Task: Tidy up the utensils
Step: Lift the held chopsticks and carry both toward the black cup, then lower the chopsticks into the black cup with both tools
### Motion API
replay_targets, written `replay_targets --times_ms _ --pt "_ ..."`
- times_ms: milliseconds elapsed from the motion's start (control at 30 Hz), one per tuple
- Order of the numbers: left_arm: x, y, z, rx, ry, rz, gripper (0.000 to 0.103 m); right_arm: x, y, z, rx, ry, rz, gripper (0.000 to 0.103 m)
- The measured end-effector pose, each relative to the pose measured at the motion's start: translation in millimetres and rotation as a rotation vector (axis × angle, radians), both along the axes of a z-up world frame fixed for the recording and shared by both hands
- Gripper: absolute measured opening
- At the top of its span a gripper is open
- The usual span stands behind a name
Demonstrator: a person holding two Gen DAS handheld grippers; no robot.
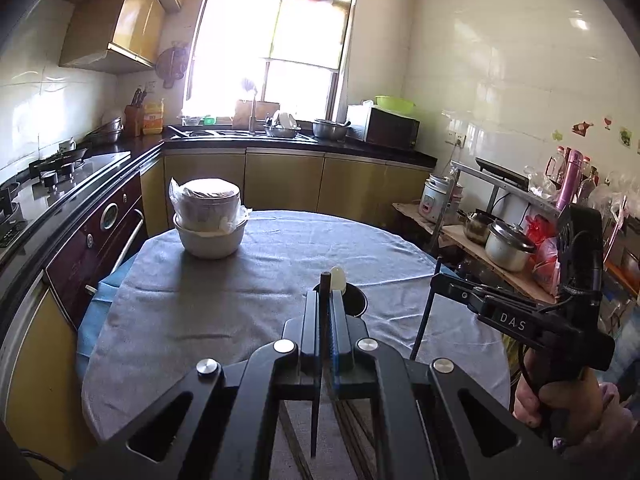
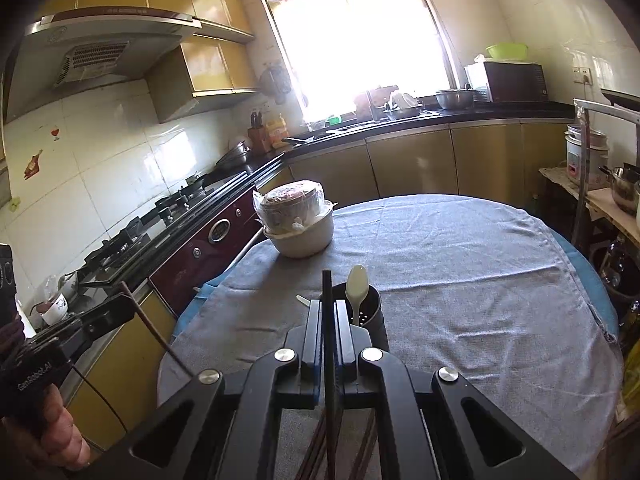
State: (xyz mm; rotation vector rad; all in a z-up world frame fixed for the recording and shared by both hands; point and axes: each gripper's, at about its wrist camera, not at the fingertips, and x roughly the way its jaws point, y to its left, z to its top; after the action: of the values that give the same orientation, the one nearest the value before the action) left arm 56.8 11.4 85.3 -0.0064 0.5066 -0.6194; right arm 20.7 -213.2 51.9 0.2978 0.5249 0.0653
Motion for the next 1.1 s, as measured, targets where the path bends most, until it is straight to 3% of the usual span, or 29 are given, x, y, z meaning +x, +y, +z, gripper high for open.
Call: replay_targets --times_ms 467,867,1100 --pt "6 -4 15 0.006 -0.020 -0.023 0.004 7 5 17 -0.031 -0.017 0.011 0.005" --pt "16 -20 47 0.063 -0.082 -0.080 0.004 20 10 48 -0.077 -0.034 0.015 0.005" --pt "20 -20 56 0.055 -0.100 -0.101 0.004 27 7 64 -0.092 -0.050 0.014 0.005"
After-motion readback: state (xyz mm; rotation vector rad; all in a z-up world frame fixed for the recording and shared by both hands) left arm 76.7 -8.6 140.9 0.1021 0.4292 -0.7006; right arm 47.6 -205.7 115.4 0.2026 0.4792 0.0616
